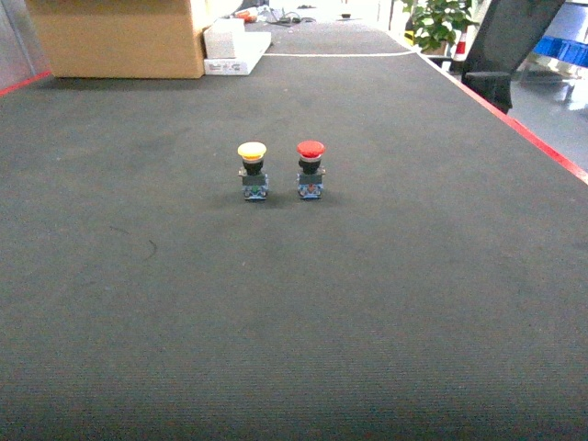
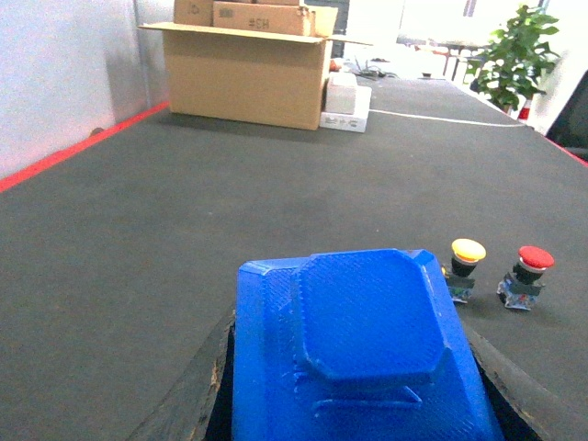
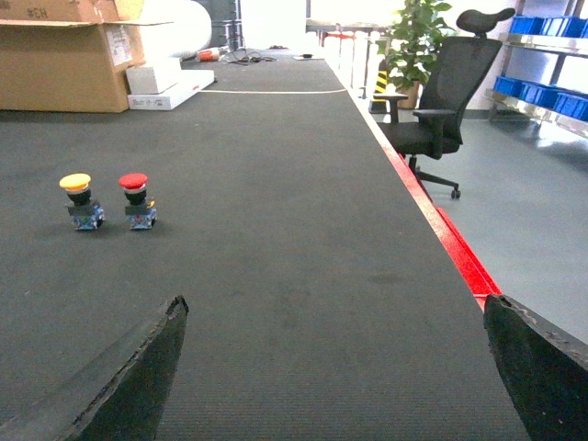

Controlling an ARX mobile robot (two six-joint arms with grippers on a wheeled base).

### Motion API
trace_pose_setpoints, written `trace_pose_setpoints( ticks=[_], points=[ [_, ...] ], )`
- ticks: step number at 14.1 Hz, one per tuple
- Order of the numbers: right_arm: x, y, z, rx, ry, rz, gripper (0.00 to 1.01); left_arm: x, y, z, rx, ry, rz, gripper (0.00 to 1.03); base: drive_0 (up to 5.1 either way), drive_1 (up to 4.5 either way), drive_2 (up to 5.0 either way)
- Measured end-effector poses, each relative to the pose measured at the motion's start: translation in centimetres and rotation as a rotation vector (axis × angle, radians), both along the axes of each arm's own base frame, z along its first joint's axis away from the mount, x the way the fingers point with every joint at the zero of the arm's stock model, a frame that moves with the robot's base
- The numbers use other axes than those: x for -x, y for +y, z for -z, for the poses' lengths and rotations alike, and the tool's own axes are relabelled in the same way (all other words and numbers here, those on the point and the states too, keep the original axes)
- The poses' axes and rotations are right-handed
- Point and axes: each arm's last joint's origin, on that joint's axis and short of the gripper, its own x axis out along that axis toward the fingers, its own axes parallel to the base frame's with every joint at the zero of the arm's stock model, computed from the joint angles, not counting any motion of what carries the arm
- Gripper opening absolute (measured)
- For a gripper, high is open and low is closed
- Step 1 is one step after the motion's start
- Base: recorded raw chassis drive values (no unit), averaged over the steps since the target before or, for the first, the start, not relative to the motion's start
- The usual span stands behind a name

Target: Pick blue part to blue bin on bottom shelf

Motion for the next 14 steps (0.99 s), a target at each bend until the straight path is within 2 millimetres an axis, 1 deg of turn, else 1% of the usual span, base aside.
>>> trace_pose_setpoints(
  ticks=[1, 2, 14],
  points=[
    [0.0, 0.0, 0.0, 0.0, 0.0, 0.0, 0.98, 4.6, 0.6, -1.6, 0.012, -0.051, -0.033, 0.44, 0.0, 0.0, 0.0],
    [0.0, 0.0, 0.0, 0.0, 0.0, 0.0, 0.98, 6.1, 0.8, -1.6, 0.022, -0.051, -0.038, 0.44, 0.0, 0.0, 0.0],
    [0.0, 0.0, 0.0, 0.0, 0.0, 0.0, 0.98, 5.9, 0.7, -1.4, 0.016, -0.032, -0.04, 0.44, 0.0, 0.0, 0.0]
  ],
)
